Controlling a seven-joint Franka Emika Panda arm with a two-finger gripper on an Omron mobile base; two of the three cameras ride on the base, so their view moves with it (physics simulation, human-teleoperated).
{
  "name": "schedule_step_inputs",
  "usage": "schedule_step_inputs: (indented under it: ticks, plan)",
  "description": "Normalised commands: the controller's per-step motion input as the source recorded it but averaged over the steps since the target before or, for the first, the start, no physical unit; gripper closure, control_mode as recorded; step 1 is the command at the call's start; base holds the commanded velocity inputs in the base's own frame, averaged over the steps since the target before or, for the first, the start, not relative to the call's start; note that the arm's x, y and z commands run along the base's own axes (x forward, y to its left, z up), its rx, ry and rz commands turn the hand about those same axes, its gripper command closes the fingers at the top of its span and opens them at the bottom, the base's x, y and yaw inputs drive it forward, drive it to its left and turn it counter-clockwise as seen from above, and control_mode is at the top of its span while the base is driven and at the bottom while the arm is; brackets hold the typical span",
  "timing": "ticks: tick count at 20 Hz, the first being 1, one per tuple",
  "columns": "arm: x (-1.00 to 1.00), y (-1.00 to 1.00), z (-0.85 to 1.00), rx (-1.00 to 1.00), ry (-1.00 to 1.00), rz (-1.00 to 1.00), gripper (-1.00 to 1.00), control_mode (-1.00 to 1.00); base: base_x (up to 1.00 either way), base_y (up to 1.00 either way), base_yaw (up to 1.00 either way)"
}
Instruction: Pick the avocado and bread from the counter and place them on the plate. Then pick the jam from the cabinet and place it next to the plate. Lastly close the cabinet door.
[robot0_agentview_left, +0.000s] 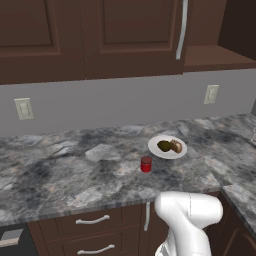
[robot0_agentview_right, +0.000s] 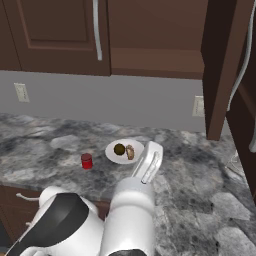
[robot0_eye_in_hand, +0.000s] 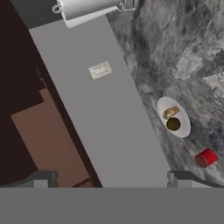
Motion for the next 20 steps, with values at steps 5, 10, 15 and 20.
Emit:
schedule_step_inputs:
  ticks: [5, 10, 15, 20]
  plan:
    - [0.25, -0.25, -0.14, 0.07, -0.08, -0.06, -1.0, -1.0, 0.0, 0.0, 0.0]
    - [0.16, -0.32, -0.06, 0.1, -0.19, -0.02, -1.0, -1.0, 0.0, 0.0, 0.0]
    - [0.04, -0.21, 0.0, 0.12, -0.24, -0.02, -1.0, -1.0, 0.0, 0.0, 0.0]
    - [0.0, -0.07, 0.0, 0.0, -0.37, -0.06, -1.0, -1.0, 0.0, 0.0, 0.0]
